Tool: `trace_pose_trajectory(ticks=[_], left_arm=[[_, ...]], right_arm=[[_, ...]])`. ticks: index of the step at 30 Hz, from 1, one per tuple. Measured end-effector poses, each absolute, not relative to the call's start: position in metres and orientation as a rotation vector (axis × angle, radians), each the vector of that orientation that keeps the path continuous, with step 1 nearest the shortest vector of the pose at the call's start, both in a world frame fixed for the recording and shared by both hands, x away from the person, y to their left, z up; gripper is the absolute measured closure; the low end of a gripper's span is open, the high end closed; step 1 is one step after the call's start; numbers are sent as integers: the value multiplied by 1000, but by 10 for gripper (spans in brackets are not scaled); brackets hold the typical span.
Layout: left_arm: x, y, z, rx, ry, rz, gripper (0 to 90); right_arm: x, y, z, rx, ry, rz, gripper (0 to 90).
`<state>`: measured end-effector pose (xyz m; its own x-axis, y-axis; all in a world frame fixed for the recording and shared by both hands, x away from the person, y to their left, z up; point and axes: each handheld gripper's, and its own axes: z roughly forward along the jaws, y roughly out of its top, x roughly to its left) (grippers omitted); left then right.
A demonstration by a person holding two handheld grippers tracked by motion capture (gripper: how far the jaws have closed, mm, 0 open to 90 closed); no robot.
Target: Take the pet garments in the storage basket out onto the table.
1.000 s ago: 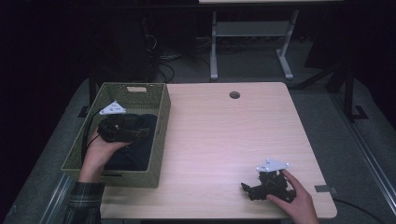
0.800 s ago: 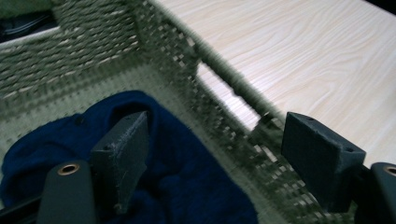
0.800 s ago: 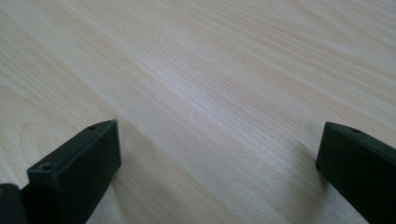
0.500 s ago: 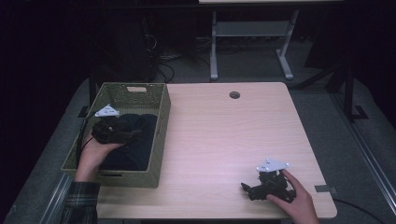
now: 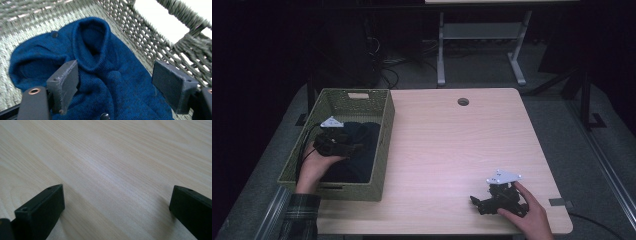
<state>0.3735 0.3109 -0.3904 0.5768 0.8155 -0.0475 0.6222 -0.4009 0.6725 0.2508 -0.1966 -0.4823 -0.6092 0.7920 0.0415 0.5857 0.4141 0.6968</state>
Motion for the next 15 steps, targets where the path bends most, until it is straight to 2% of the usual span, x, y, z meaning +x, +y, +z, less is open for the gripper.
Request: trace_pose_trajectory(ticks=[15], left_arm=[[384, 302, -417, 2313, 1243, 291, 141]], right_arm=[[251, -197, -482, 1196, 2379, 995, 0]])
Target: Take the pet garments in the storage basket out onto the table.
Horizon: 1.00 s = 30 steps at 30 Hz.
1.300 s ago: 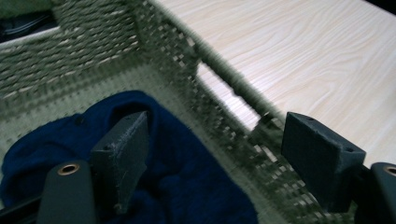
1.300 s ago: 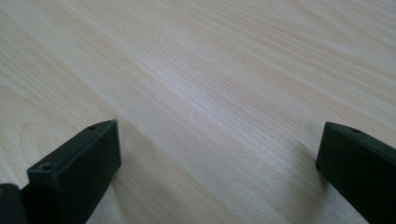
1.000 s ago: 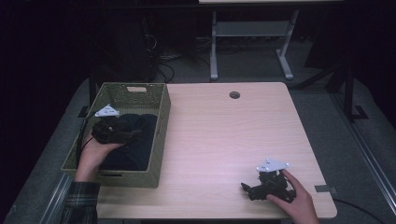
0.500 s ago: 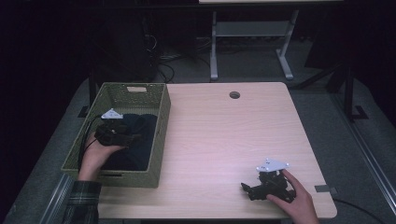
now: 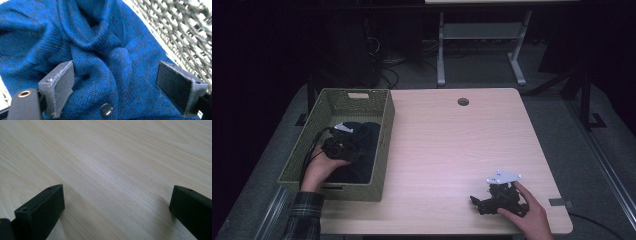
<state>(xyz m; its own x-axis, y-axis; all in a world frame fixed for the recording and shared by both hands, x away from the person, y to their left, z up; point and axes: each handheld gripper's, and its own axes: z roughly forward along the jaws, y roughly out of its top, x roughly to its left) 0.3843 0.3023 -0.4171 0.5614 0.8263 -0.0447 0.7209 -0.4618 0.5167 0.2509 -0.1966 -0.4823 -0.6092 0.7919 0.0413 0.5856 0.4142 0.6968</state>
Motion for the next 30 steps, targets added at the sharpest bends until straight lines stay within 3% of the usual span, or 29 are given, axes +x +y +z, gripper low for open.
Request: trace_pose_trajectory(ticks=[13, 18, 19, 20, 23, 26, 30], left_arm=[[388, 291, -433, 2483, 1304, 251, 146], [388, 290, -433, 2496, 1312, 211, 313], [388, 290, -432, 2500, 1314, 216, 313], [387, 292, -428, 2493, 1328, 219, 495], [386, 292, -426, 2492, 1322, 188, 649], [386, 294, -423, 2479, 1324, 170, 714], [386, 301, -417, 2399, 1331, 152, 735]], right_arm=[[251, -197, -482, 1196, 2379, 995, 0], [251, -197, -482, 1196, 2379, 995, 0], [251, -197, -482, 1196, 2379, 995, 0], [251, -197, -482, 1195, 2379, 995, 0], [251, -197, -482, 1196, 2380, 995, 0], [251, -196, -482, 1198, 2380, 997, 0], [251, -196, -482, 1198, 2380, 999, 0]])
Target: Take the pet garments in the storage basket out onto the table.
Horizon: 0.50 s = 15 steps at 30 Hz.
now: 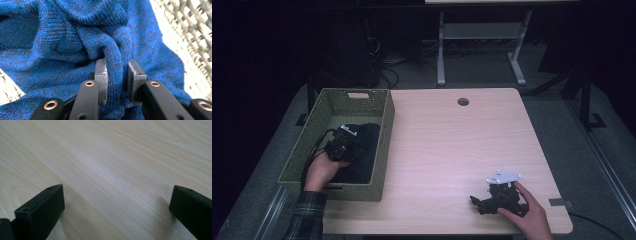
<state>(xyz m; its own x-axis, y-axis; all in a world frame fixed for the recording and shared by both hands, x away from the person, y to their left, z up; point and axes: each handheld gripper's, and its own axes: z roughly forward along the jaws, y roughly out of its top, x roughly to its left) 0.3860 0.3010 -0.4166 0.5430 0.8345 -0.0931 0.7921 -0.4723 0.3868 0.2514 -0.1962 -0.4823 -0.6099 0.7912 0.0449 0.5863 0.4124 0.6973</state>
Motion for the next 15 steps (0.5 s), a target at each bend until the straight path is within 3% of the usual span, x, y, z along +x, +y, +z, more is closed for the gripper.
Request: trace_pose_trajectory(ticks=[15], left_arm=[[379, 321, -388, 2114, 1257, 195, 741]], right_arm=[[252, -196, -482, 1192, 2381, 1001, 0]])
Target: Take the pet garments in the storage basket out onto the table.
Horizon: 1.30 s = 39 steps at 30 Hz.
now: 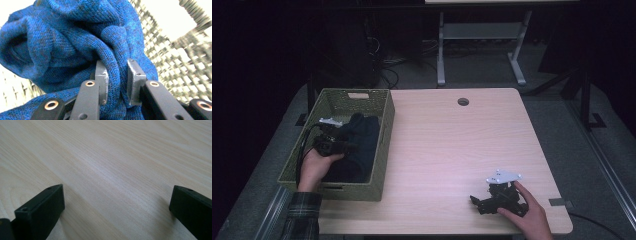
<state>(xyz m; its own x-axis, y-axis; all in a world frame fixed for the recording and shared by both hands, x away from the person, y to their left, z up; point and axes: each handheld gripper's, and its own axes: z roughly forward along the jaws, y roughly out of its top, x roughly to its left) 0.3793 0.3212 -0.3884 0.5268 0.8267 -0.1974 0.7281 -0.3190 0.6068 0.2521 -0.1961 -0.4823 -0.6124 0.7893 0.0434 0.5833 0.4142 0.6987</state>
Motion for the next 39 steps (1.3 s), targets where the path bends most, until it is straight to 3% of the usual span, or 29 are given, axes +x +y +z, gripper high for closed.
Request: trace_pose_trajectory(ticks=[20, 39], left_arm=[[361, 334, -345, 1860, 1102, 321, 739], [345, 316, -290, 1789, 932, 381, 740]], right_arm=[[252, -196, -482, 1191, 2382, 1001, 0], [252, -196, -482, 1192, 2381, 1001, 0]])
